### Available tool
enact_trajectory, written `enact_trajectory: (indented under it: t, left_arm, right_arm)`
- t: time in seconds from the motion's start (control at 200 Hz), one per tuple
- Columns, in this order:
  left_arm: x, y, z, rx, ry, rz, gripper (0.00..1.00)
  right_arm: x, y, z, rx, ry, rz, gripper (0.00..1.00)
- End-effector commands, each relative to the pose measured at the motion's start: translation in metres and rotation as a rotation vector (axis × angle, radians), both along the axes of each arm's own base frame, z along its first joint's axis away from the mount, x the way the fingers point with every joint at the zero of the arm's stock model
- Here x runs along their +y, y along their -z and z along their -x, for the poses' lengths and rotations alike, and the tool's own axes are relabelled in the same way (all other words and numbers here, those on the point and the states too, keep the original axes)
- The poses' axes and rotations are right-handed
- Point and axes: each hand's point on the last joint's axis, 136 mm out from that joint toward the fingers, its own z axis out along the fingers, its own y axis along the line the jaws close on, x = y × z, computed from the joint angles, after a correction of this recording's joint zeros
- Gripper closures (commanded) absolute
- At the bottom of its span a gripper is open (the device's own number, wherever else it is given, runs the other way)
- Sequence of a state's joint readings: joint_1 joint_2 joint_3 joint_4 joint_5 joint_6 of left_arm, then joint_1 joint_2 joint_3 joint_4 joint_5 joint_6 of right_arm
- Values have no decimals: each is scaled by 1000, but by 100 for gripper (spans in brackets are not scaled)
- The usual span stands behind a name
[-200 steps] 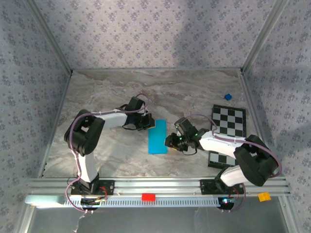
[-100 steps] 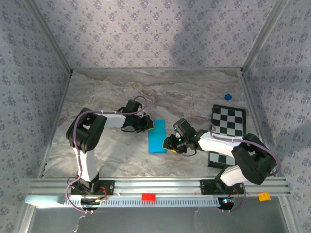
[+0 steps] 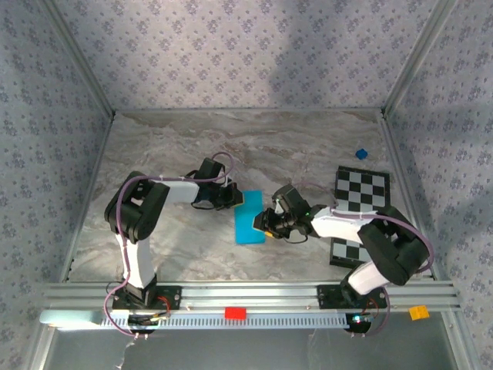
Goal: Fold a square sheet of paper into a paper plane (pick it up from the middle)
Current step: Fold the triangle a second time at the center of the table.
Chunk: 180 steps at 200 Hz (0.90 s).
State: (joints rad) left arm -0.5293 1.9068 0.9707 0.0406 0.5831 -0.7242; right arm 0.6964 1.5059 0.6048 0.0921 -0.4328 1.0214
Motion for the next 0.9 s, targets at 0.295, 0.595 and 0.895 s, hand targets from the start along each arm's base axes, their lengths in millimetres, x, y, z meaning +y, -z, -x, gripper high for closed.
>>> enact_trajectory:
  t: [0.295, 0.595, 0.895]
  left_arm:
    - [6, 16, 8, 58, 37, -72, 93]
    - [2, -33, 0, -49, 46, -27, 75]
    - [20, -91, 17, -245, 55, -66, 63]
  right_arm:
    - [4, 2, -25, 6, 27, -120, 67]
    - [2, 16, -29, 38, 35, -113, 86]
    - [6, 14, -37, 30, 65, -123, 92]
